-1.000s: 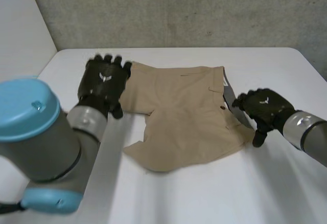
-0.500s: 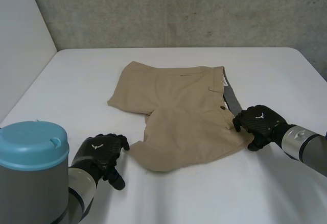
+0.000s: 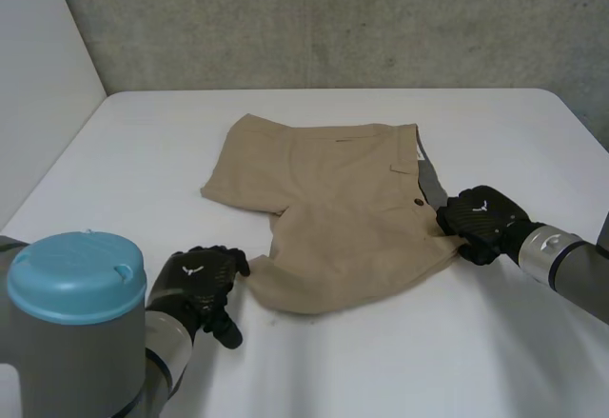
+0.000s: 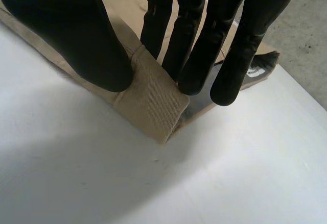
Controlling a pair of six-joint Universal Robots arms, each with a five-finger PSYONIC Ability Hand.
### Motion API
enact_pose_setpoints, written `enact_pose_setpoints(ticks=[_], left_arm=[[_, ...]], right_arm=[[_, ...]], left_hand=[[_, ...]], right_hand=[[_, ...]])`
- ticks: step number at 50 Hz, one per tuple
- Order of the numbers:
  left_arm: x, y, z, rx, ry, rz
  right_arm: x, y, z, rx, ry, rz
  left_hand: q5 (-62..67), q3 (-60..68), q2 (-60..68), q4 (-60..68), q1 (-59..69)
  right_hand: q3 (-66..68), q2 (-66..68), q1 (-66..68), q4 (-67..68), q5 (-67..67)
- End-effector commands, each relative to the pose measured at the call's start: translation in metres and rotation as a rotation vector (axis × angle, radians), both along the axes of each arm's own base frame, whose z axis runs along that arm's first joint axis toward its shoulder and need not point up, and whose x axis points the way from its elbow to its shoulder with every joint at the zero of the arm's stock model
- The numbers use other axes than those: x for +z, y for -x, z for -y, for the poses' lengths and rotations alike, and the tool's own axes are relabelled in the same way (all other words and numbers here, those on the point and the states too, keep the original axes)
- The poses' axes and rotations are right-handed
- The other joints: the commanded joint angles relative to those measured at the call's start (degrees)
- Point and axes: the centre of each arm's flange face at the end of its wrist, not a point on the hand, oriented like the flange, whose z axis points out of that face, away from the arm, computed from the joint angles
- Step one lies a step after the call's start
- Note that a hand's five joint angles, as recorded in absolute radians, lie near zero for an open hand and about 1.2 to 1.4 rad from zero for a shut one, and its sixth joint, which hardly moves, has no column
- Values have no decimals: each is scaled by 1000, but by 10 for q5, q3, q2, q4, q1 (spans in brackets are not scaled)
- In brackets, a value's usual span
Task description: Fold the shorts.
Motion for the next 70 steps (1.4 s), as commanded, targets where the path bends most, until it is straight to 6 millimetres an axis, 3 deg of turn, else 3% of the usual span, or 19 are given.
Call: enact_pose_setpoints(ticks=[1, 15, 17, 20, 21, 26, 30, 31, 34, 39, 43, 49, 53, 59, 64, 68, 70], left_arm=[[-12, 12, 9, -15, 15, 1], [-36, 45, 47, -16, 28, -1], [-37, 47, 50, -16, 31, -4], [-36, 51, 55, -14, 42, -13], [-34, 52, 57, -14, 49, -19], [-22, 53, 63, -7, 77, -39], [12, 49, 66, 5, 151, -90], [28, 43, 70, 19, 189, -102], [51, 32, 74, 35, 251, -94], [109, 13, 71, 34, 430, -61], [135, 4, 61, 26, 524, -23], [154, -7, 39, -6, 625, 79], [150, -15, 25, -53, 668, 214], [129, -21, 12, -120, 659, 373], [99, -21, 4, -195, 581, 398], [61, -14, 10, -253, 458, 419], [53, -13, 15, -254, 427, 424]], right_arm=[[3, 0, -2, -8, -1, 5], [19, -2, -12, -69, -46, 78], [21, -2, -13, -74, -44, 85], [24, -3, -14, -80, -46, 97], [26, -5, -16, -82, -49, 103], [33, -7, -18, -126, -42, 109], [41, -6, -19, -183, -30, 102], [45, -7, -21, -196, -23, 97], [51, -9, -26, -202, -17, 91], [85, -8, -34, -220, 59, 98], [106, -8, -43, -217, 102, 112], [132, -18, -66, -166, 148, 126], [146, -19, -80, -152, 166, 123], [149, -17, -91, -151, 131, 104], [137, -19, -96, -130, 87, 65], [105, -27, -93, -101, -8, 2], [97, -27, -92, -104, -31, -18]], left_hand=[[24, 22, 23, 23, 20], [49, 47, 48, 48, 45], [116, 115, 115, 115, 112], [333, 331, 332, 332, 329], [498, 497, 498, 497, 495], [543, 542, 543, 543, 540], [543, 542, 543, 543, 540], [543, 542, 543, 543, 540], [543, 542, 543, 543, 540], [543, 542, 543, 543, 540], [543, 542, 543, 543, 540], [543, 542, 543, 543, 540], [543, 542, 543, 543, 540], [543, 542, 543, 543, 540], [543, 542, 543, 543, 540], [543, 542, 543, 543, 540], [543, 542, 543, 543, 540]], right_hand=[[124, 127, 284, 120, 148], [124, 127, 284, 120, 148], [124, 127, 284, 120, 148], [124, 127, 284, 120, 148], [124, 127, 284, 120, 148], [124, 127, 284, 120, 148], [124, 127, 284, 120, 148], [124, 127, 284, 120, 148], [124, 127, 284, 120, 148], [124, 127, 284, 120, 148], [124, 127, 284, 120, 148], [124, 127, 284, 120, 148], [124, 127, 284, 120, 148], [124, 127, 284, 120, 148], [124, 127, 284, 120, 148], [124, 127, 284, 120, 148], [124, 127, 284, 120, 148]])
